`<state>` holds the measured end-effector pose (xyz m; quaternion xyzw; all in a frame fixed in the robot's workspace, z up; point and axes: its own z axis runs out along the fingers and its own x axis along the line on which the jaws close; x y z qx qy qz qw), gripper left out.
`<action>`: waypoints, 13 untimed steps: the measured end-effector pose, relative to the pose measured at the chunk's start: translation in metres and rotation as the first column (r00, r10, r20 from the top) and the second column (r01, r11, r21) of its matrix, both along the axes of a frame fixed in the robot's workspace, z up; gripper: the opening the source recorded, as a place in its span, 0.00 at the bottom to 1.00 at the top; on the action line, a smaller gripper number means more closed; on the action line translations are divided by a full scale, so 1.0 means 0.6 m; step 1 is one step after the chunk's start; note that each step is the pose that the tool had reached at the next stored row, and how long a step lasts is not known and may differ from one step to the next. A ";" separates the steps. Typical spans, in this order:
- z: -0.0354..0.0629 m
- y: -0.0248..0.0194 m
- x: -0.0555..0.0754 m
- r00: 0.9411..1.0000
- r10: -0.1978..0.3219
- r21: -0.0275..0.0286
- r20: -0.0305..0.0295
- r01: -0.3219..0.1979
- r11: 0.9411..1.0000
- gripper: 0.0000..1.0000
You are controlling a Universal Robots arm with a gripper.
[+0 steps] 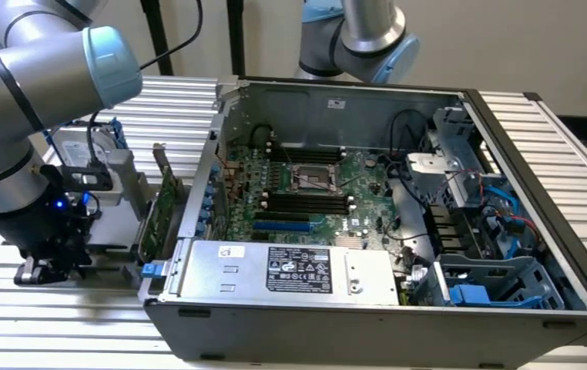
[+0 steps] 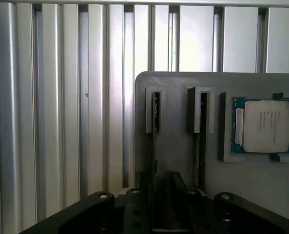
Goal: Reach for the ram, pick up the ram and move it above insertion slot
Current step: 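Pick up the ram and move it above insertion slot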
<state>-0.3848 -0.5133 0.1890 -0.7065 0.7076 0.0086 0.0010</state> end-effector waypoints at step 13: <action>0.000 0.0002 0.000 1.000 0.000 0.000 0.000 0.000 1.000 0.14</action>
